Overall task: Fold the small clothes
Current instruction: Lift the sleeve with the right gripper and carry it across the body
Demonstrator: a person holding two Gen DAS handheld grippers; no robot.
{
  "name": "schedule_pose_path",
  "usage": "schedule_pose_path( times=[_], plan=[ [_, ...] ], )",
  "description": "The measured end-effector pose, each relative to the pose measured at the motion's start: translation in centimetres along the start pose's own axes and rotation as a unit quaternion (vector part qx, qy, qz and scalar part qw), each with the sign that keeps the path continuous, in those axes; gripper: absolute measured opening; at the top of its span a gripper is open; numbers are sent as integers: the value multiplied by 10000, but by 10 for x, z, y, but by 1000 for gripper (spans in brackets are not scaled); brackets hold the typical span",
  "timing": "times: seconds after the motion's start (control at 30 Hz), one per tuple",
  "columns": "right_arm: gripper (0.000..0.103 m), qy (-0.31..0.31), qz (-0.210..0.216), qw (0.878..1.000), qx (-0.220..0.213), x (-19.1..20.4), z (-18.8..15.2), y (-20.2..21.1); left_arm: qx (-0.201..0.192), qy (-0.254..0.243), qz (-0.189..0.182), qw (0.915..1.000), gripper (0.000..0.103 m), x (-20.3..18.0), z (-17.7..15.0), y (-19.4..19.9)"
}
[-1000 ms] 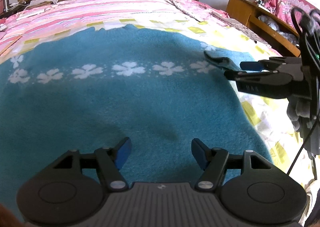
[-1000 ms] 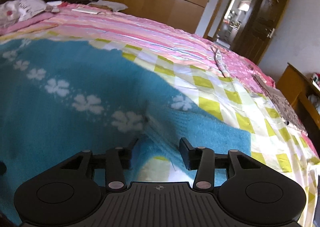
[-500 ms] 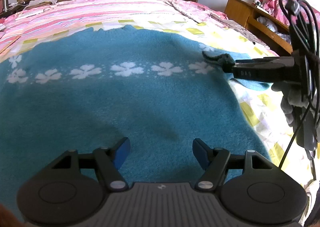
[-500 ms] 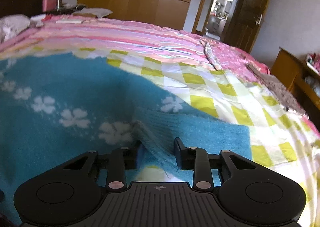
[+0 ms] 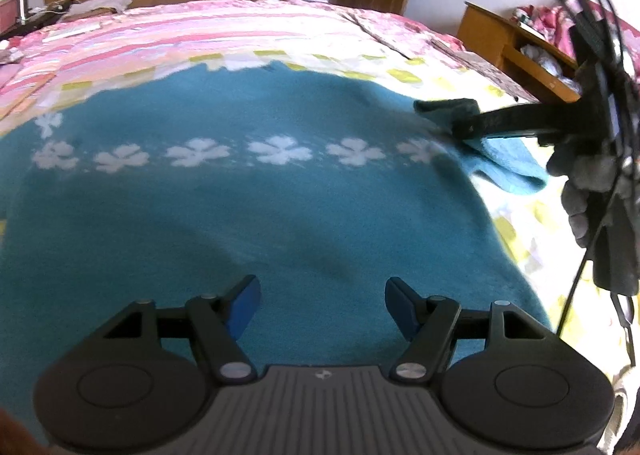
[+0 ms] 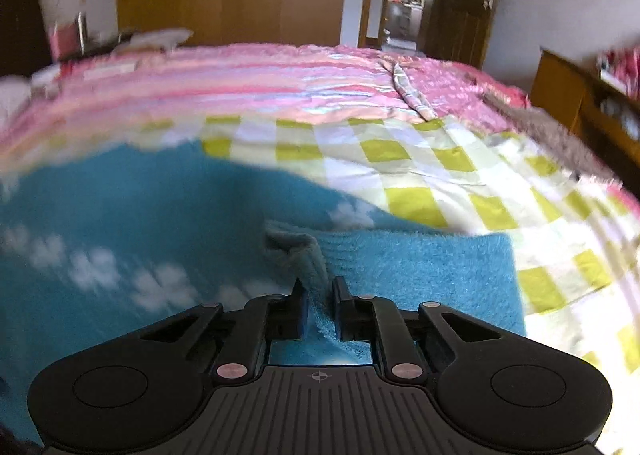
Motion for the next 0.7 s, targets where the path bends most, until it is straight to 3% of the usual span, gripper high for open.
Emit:
schedule_pose_path(
  times=[0.4, 0.7],
  plan=[
    [11, -1059, 582, 9926, -93, 59, 21, -19, 15, 283, 303, 9991, 73, 40, -8, 15],
    [12, -1075, 817, 9908, -58, 115, 19, -36, -75, 499, 246, 9984, 73, 62, -13, 19]
  ],
)
Point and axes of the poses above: each gripper's, at about its wrist camera, not at the fingertips, and y roughly against the way its jaws point, x to its left, z to its top, the point moved 4 cm from there along -y, roughly the way its jaws point, and after that the axes turned 6 degrees about -x, right-handed, at the moved point
